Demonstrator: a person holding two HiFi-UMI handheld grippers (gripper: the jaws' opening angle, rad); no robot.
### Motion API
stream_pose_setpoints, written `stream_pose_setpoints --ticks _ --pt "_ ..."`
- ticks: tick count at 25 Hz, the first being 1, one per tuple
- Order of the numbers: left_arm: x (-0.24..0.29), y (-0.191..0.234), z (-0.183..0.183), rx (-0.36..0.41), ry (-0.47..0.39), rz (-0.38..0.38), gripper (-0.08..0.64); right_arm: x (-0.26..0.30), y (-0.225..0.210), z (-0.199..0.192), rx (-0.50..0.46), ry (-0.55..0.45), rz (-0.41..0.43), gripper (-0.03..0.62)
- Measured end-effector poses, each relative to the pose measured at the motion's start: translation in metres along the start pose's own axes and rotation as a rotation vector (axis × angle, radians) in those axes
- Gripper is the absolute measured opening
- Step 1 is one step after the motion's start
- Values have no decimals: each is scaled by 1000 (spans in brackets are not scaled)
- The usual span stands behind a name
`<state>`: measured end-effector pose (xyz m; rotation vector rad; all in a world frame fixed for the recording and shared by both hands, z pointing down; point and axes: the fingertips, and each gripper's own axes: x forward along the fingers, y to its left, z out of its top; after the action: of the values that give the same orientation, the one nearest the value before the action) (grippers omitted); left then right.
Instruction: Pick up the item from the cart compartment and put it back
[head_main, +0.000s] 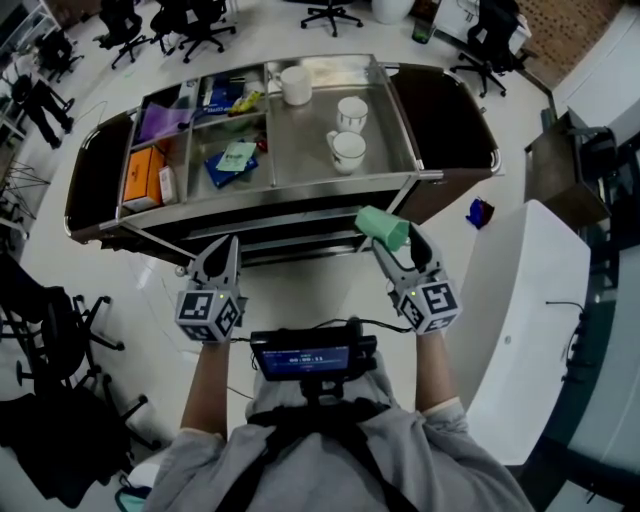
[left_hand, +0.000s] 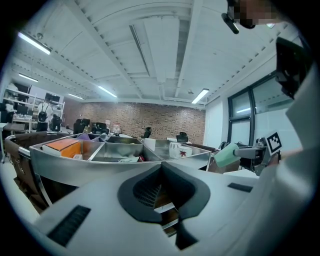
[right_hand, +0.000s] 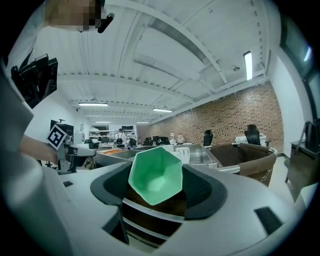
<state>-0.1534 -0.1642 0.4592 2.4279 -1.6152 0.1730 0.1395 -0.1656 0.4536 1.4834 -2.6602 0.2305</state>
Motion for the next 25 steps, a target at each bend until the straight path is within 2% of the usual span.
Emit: stream_pose_setpoints --ticks 5,11,18,25 --pt "-2 -3 2 34 2 2 -2 -1 -2 -3 16 4 -10 325" --pt "-4 -2 7 20 -25 10 -2 -1 -3 -4 22 2 -2 325" --pt "-5 -6 5 20 -18 1 -2 -2 -2 -5 25 10 -4 325" --pt "-2 -10 8 31 -7 -7 -2 7 -1 6 -12 20 13 325"
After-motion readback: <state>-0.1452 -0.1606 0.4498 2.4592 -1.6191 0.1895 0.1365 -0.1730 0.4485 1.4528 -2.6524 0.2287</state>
